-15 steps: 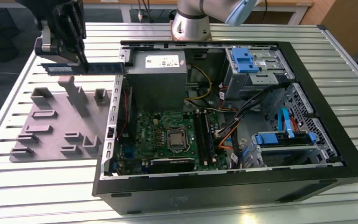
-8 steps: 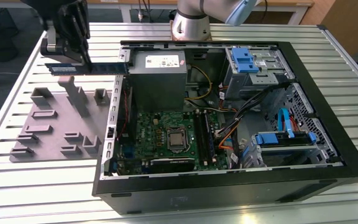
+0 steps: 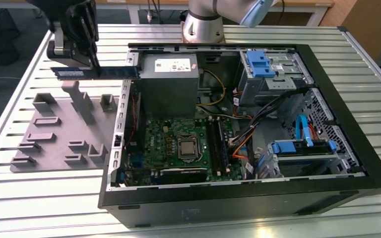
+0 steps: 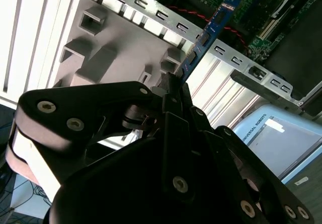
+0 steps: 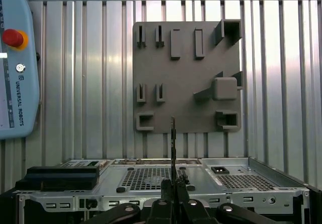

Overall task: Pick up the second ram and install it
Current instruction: 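Pick up the second ram and move it above second insertion slot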

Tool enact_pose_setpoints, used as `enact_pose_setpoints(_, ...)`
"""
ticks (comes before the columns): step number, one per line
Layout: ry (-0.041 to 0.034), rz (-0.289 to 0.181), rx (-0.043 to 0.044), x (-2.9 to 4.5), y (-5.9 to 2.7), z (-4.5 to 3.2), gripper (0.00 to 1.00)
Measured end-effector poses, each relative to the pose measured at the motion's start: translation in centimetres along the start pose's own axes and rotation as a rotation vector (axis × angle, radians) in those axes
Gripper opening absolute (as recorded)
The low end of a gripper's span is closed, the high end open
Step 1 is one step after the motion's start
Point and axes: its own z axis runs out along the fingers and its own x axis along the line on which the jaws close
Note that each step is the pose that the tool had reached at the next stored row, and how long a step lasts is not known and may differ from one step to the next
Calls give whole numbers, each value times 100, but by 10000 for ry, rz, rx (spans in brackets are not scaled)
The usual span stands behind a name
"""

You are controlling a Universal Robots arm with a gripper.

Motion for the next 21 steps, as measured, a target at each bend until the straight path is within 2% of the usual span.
enact_pose_setpoints(21,0,1,0,-2,-52,-1,14)
